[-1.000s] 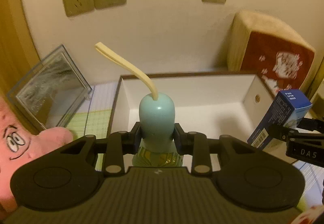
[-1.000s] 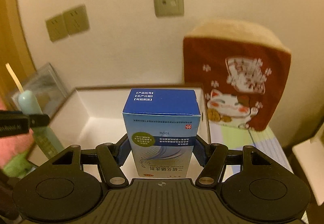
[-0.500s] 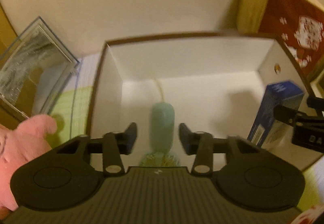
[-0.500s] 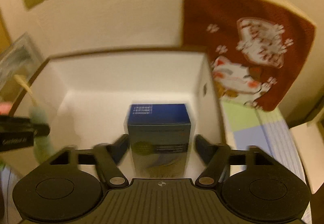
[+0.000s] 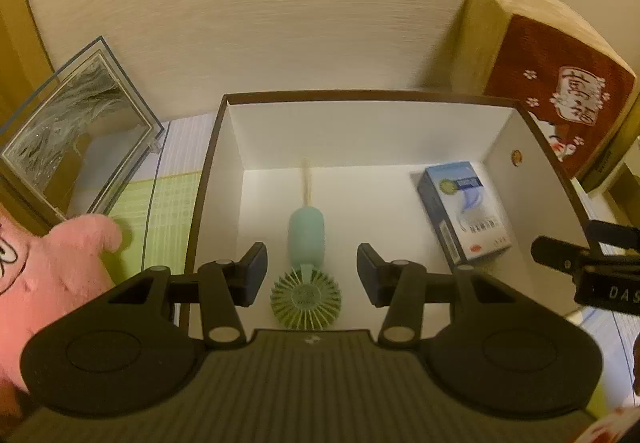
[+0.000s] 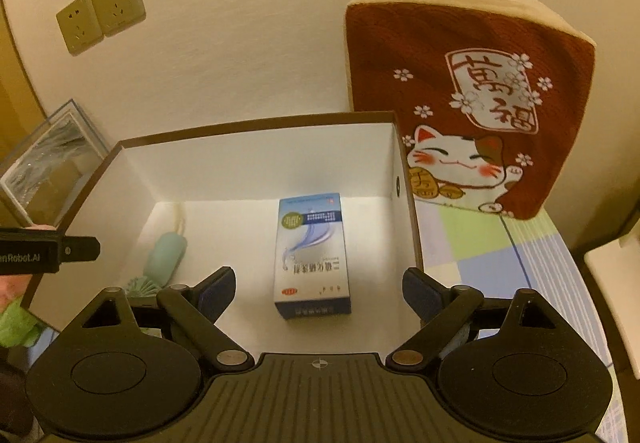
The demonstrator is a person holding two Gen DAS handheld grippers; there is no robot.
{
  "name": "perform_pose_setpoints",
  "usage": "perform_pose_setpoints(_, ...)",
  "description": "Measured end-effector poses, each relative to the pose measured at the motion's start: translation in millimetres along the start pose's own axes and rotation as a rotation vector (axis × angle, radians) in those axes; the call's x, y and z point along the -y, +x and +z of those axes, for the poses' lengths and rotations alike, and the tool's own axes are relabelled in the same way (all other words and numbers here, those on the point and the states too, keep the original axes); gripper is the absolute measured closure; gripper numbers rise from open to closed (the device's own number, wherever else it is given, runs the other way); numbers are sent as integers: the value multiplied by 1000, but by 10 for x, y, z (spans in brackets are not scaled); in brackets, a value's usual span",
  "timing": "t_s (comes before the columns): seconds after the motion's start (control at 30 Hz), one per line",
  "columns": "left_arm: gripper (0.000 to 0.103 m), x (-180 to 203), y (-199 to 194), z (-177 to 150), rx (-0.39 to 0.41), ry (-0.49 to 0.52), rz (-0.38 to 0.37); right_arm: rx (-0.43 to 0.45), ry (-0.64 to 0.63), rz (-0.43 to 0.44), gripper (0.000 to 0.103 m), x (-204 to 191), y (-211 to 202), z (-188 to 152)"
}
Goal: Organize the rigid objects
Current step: 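Release the fan into the brown box with the left gripper while the right releases the medicine box, then withdraw both grippers from the box back toward the remaining items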
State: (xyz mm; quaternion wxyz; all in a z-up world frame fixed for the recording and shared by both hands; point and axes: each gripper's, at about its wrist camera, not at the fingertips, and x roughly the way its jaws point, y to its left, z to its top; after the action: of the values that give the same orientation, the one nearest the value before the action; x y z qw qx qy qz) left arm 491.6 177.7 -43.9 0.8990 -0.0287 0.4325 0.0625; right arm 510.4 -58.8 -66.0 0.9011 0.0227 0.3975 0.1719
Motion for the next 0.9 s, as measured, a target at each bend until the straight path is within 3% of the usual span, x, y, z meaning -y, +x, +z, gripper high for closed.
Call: perform_pose_setpoints(0.9, 55, 45, -1332, -940, 77, -46, -60, 65, 30, 94, 13, 8, -1235, -550)
